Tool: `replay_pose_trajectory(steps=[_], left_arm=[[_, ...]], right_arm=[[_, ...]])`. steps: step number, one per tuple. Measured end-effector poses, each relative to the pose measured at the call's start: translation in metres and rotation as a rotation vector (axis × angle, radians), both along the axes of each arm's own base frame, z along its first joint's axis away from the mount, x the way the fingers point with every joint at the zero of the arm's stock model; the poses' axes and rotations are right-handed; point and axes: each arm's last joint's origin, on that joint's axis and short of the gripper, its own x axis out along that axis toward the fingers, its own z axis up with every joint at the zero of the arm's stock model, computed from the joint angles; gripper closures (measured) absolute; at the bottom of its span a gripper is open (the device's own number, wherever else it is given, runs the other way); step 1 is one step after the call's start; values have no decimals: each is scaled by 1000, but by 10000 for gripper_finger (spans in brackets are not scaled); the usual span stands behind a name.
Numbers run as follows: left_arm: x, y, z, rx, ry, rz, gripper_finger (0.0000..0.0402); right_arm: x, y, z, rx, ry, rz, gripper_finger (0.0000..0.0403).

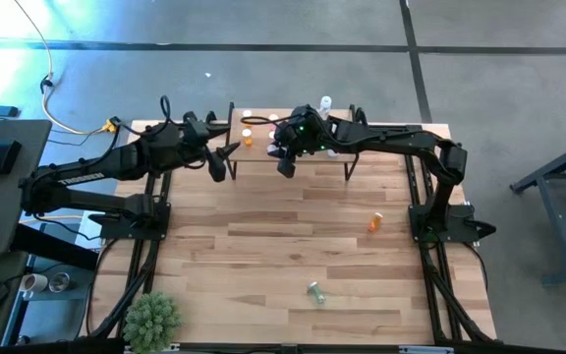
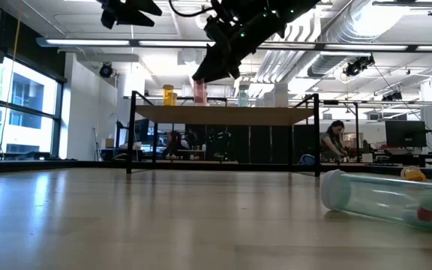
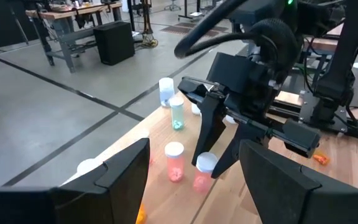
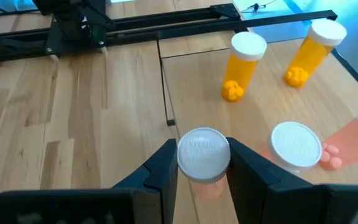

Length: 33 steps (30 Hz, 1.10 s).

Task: Pick and place medicine bottles onto shelf by color
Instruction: Put the pink pill bottle on the shelf aligned with the pink pill bottle

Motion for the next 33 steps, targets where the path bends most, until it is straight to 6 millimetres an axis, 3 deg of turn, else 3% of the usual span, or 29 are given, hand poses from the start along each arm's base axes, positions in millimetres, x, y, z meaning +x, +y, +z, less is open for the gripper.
replay_pose_trajectory(steps=[33], left_arm=[[0, 0, 0, 23, 26, -8, 165]], right_arm=[[2, -2, -8, 49, 25, -71, 304]])
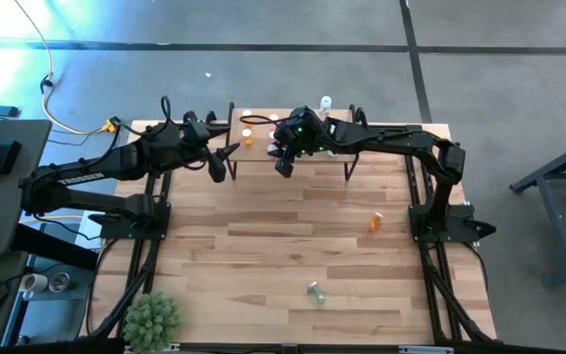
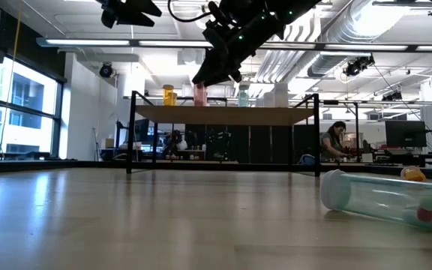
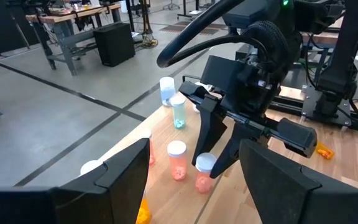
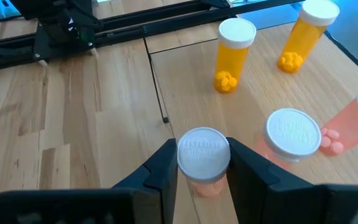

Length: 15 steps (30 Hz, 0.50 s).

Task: Pick and place medicine bottles onto shelf by color
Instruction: Put the pink pill bottle on the shelf aligned with the pink pill bottle

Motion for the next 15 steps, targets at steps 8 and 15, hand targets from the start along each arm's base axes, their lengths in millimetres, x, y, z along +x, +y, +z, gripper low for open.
replay_pose_trajectory(steps=[8, 15], left_arm=[[0, 0, 0, 0, 0, 0, 165], [0, 0, 0, 0, 1, 0, 165]], right_arm=[[-1, 0, 0, 5, 4, -8, 284], [-2, 0, -4, 21, 28, -16, 251]])
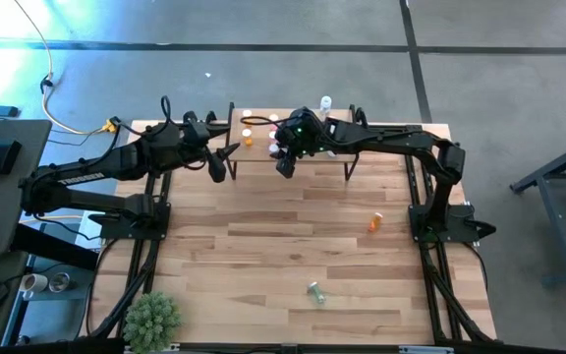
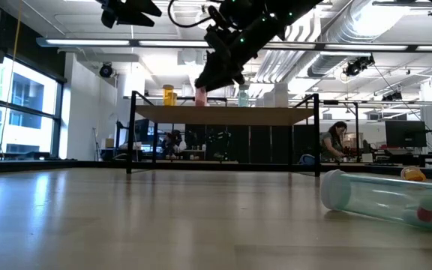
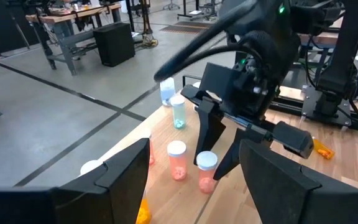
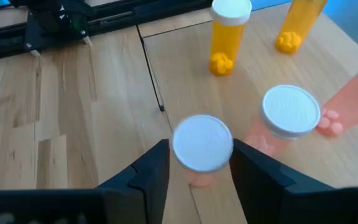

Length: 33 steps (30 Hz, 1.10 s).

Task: Pick and place medicine bottles onto shelf by color
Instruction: Put the pink pill bottle on the shelf aligned with the pink pill bottle

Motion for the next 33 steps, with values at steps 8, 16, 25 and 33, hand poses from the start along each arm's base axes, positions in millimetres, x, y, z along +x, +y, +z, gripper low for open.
replay_pose_trajectory(steps=[8, 16, 25, 33], left_arm=[[0, 0, 0, 0, 0, 0, 165], [0, 0, 0, 0, 0, 0, 165], [0, 0, 0, 0, 0, 0, 165], [0, 0, 0, 0, 0, 0, 165]], right_arm=[[0, -1, 0, -13, 4, -13, 239], [0, -1, 1, -36, 8, -28, 238], [0, -2, 1, -42, -1, -32, 238], [0, -2, 2, -43, -4, -32, 238]])
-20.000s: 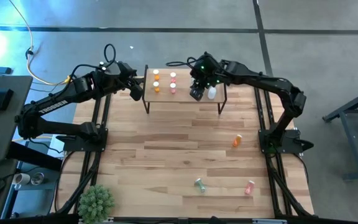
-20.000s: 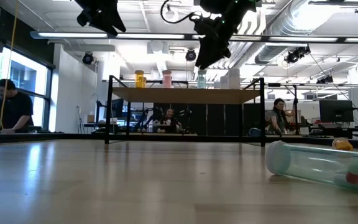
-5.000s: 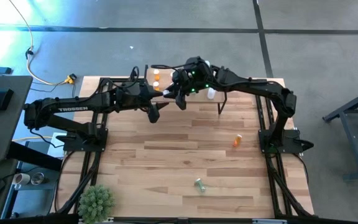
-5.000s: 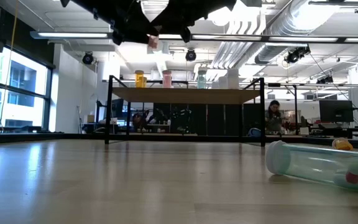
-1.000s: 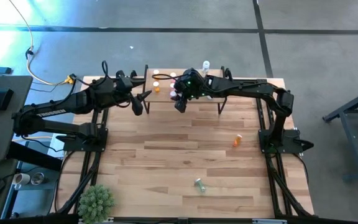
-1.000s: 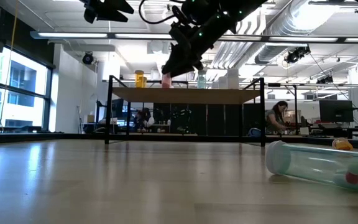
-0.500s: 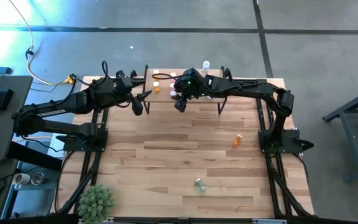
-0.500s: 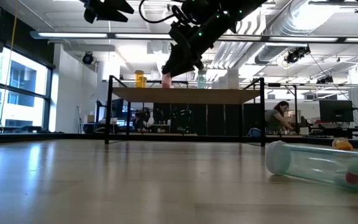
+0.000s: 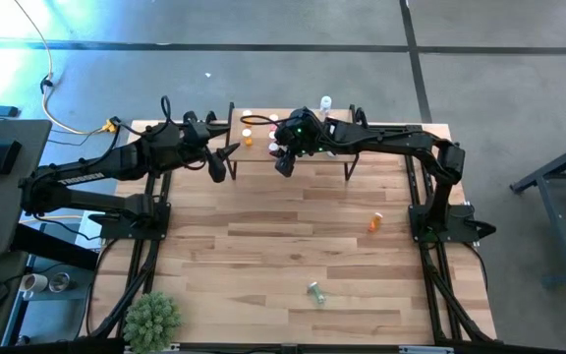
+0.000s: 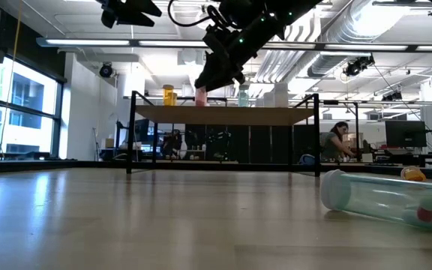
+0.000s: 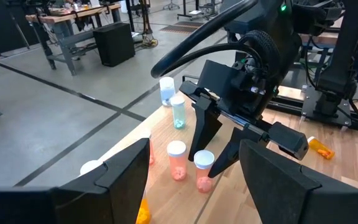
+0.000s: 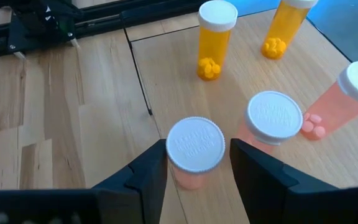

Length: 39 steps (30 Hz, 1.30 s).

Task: Pick and place medicine bottles onto shelf by color
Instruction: Put the pink pill bottle on the shelf aligned with the pink pill bottle, then put the orange pill bottle on the shelf aligned with the orange pill bottle

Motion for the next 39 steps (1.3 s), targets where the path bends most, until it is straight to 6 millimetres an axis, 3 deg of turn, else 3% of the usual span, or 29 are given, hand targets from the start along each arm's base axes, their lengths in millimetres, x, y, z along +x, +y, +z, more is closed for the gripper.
replay_pose_trajectory(steps=[31, 39], left_arm=[[0, 0, 0, 0, 0, 0, 165], [0, 0, 0, 20, 17, -6, 165]], right_arm=[[2, 4, 16, -3, -33, 15, 238], [-4, 20, 58, -38, -72, 11, 238]])
